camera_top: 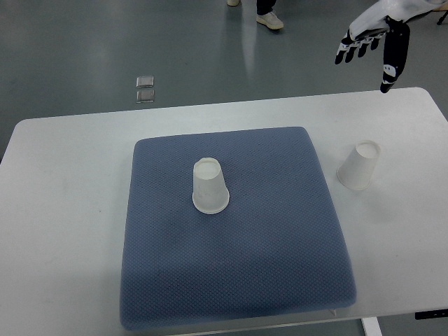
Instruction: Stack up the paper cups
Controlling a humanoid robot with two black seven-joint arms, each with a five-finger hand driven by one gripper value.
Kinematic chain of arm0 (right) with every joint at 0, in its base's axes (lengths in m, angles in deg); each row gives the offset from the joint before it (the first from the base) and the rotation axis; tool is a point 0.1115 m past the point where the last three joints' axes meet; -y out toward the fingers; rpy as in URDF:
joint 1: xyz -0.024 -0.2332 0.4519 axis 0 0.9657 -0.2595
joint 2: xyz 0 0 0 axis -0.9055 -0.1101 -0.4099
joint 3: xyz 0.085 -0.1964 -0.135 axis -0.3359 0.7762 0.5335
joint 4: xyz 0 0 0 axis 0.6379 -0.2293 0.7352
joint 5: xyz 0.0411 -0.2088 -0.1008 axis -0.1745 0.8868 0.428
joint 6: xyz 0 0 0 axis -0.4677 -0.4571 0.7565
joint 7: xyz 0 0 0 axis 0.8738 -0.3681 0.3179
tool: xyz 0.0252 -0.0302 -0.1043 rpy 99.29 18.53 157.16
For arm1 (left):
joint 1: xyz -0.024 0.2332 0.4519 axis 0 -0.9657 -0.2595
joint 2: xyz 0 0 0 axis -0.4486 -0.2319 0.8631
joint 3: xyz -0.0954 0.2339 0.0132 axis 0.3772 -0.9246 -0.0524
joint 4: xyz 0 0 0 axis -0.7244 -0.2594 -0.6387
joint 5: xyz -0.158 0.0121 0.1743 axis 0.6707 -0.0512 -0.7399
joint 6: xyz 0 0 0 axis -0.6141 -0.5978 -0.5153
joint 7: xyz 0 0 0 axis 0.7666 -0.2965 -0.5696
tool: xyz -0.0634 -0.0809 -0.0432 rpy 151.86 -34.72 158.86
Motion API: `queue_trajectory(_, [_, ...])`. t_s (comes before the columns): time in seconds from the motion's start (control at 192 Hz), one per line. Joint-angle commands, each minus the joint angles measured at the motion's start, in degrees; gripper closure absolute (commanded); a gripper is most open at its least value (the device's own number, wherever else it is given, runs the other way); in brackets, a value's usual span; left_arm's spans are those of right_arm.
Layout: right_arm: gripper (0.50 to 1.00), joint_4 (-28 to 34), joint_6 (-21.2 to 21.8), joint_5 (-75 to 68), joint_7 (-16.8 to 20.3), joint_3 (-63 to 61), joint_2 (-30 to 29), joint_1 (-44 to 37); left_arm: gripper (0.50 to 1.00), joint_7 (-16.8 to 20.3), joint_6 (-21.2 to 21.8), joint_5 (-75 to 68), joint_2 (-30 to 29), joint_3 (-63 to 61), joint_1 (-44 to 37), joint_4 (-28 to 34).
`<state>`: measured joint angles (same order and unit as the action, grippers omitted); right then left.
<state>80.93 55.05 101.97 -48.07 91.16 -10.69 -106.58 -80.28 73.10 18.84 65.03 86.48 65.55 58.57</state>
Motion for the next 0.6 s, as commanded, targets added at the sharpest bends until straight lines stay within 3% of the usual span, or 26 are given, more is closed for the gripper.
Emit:
queue_trajectory(0.0, [0.568,0.04,0.01,0.09,-0.05,-0.01,0.52,-2.95,0.500,0.00,0.00,-0.03,0.00,-0.07,-0.01,0.00])
queue_trajectory(0.322, [0.566,0.04,0.01,1.14,-0.13,-0.36,3.24,-5.59,0.500,0.00,0.00,-0.11,0.00,-0.16,-0.01,-0.09])
queue_trajectory(0.597, [0.568,-0.05,0.01,3.42,0.13,0.08,3.15,4.95,0.500,0.00,0.00,-0.11,0.00,-0.25,-0.01,-0.09])
